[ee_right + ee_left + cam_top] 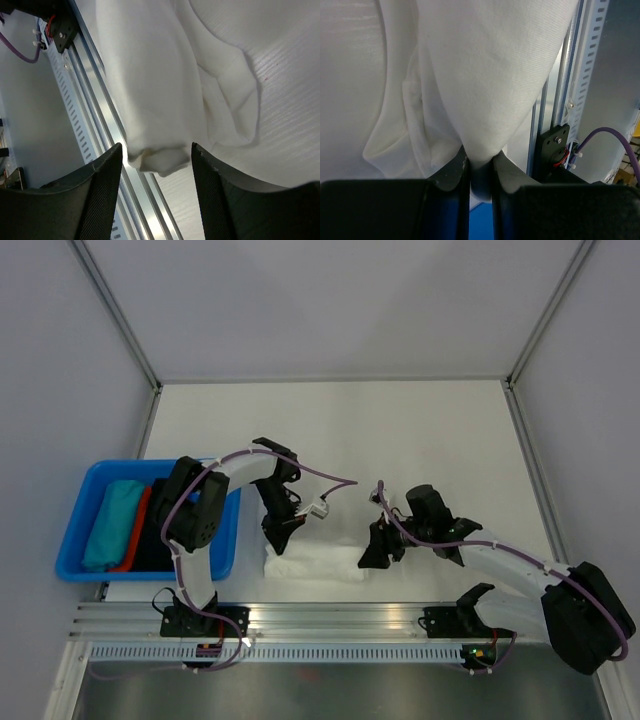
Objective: Roll the t-shirts
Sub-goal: Roll the tshirt
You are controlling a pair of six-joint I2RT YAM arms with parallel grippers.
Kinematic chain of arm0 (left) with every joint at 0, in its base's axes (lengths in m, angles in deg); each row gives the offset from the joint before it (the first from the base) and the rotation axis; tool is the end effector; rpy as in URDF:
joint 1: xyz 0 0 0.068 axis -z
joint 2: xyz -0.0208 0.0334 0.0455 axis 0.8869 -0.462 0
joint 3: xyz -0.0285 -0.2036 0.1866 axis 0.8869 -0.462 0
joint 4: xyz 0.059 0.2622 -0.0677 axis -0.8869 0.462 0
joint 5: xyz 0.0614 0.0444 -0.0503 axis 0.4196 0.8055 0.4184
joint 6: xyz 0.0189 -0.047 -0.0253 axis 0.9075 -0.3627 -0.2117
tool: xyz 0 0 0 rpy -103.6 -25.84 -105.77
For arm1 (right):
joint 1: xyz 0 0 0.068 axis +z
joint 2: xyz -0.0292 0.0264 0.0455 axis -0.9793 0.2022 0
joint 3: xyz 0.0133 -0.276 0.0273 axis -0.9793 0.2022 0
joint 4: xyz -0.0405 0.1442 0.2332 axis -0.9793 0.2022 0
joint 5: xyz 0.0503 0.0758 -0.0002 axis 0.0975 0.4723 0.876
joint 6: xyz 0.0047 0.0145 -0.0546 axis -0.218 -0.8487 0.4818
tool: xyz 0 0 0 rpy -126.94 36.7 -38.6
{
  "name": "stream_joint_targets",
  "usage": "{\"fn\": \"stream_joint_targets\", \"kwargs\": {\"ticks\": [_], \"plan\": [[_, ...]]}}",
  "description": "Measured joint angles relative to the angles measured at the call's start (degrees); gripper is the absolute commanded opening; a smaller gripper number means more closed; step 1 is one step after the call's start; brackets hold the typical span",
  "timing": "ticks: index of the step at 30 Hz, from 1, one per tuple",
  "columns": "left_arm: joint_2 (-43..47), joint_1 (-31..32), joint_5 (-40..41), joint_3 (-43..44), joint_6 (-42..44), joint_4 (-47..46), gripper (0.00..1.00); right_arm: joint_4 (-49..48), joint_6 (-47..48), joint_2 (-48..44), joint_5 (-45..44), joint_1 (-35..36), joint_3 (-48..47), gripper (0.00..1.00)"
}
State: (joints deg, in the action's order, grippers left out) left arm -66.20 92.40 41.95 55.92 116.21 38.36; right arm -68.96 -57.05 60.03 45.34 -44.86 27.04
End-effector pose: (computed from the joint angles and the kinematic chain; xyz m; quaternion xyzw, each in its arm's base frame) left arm 0.2600 -0.1756 0.1557 -0.6430 -0.6804 0.3362 0.1028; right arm 0.1686 0.1438 0.1627 -0.2978 0.8239 0.4450 0.1858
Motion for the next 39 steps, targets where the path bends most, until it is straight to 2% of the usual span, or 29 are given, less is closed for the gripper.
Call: {"fn": "stream_joint_targets", "kwargs": {"ticks": [3, 7, 11, 12, 14, 15, 17, 20, 24, 27, 30, 33, 35, 36, 39], "plan": [[-0.3, -0.6, 0.1, 0.2, 0.5, 0.3, 0.04, -3.5, -3.2, -3.7, -0.6, 0.0, 2.5, 0.65], [-0.4, -1.2, 0.0, 0.2, 0.7, 0.4, 0.04, -12.4, -10.2, -4.1, -2.6, 0.1, 8.3, 0.68], [-0.5, -1.5, 0.0, 0.2, 0.8, 0.5, 0.04, -16.0, -13.2, -4.2, -6.4, 1.5, 10.4, 0.66], [-0.5, -1.5, 0.0, 0.2, 0.8, 0.5, 0.04, -17.4, -13.7, -4.2, -7.5, 2.1, 10.5, 0.51], [-0.6, -1.7, 0.0, 0.2, 0.8, 0.5, 0.04, -20.1, -14.6, -4.1, -8.9, 2.7, 10.7, 0.30], [-0.7, -1.9, 0.0, 0.2, 0.8, 0.5, 0.04, -21.5, -15.3, -3.8, -9.3, 2.9, 10.8, 0.13], [-0.9, -2.1, 0.0, 0.2, 0.8, 0.5, 0.05, -23.6, -16.3, -2.6, -9.7, 2.9, 10.8, 0.00], [-0.9, -2.4, 0.0, 0.2, 0.8, 0.5, 0.13, -21.5, -16.4, -0.2, -8.3, 2.4, 9.5, 0.00], [-0.9, -2.4, 0.0, 0.2, 0.7, 0.4, 0.49, -18.5, -18.2, 1.2, -2.4, -0.7, 8.2, 0.00], [-0.8, -2.5, 0.3, 1.1, -0.1, 0.4, 0.57, -17.5, -21.6, 1.2, 0.3, -1.9, 8.2, 0.00], [0.2, -2.8, 0.3, 1.5, -0.4, 0.3, 0.58, -16.5, -24.0, 1.2, 1.9, -2.3, 8.2, 0.00], [2.5, -3.2, 0.2, 1.2, -0.4, 0.2, 0.55, -15.5, -25.0, 1.2, 3.4, -4.2, 8.2, 0.00], [4.1, -3.2, 0.2, -0.3, -0.3, 0.2, 0.39, -14.2, -24.8, 1.2, 3.9, -5.5, 8.2, 0.00], [4.6, -3.2, 0.1, -1.2, -0.3, 0.3, 0.20, -13.1, -24.4, 1.2, 4.2, -6.1, 8.2, 0.00], [4.8, -3.0, -0.7, -2.6, -0.2, 0.3, 0.06, -8.4, -22.8, 1.1, 5.0, -6.8, 7.7, 0.00]]}}
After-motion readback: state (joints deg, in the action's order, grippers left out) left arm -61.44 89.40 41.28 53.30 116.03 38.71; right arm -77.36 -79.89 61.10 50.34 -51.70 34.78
